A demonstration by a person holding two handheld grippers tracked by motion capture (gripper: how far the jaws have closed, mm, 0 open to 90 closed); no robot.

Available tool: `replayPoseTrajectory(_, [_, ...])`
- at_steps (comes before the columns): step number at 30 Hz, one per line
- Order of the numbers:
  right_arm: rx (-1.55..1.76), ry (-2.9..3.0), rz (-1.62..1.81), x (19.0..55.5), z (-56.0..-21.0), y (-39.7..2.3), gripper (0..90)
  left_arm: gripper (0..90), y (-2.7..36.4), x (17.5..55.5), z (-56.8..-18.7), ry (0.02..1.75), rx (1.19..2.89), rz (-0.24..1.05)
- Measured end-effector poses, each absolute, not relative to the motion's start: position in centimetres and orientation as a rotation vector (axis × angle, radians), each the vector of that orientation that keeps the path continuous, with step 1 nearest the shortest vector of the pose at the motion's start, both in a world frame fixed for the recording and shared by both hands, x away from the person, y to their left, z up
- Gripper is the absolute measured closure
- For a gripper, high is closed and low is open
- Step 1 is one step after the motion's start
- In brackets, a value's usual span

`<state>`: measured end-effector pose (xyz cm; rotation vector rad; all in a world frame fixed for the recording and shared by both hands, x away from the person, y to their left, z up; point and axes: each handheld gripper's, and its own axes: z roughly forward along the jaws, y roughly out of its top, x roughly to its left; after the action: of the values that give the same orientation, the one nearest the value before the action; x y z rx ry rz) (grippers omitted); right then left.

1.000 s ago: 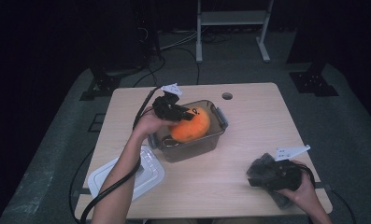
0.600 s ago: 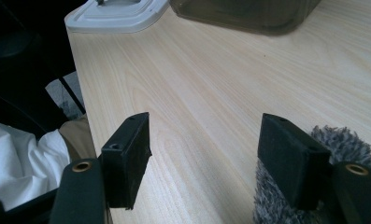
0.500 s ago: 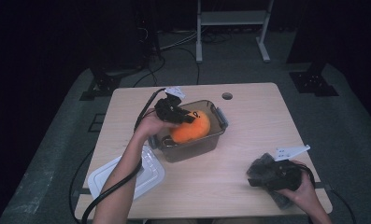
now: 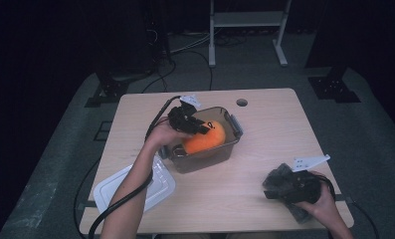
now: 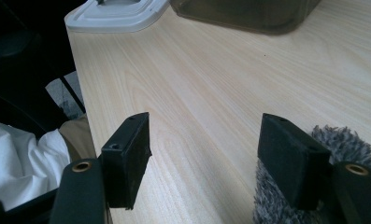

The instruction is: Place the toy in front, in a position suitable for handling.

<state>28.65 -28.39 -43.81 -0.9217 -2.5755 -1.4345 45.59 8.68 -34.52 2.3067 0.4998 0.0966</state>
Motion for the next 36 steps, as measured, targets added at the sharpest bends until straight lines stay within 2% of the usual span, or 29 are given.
replayPoseTrajectory(36, [-0.917,-2.578,-1.431,28.68,-43.83,-28.35,33.3,67.3,7.76,45.44,-34.79,0.467,2.368,0.083])
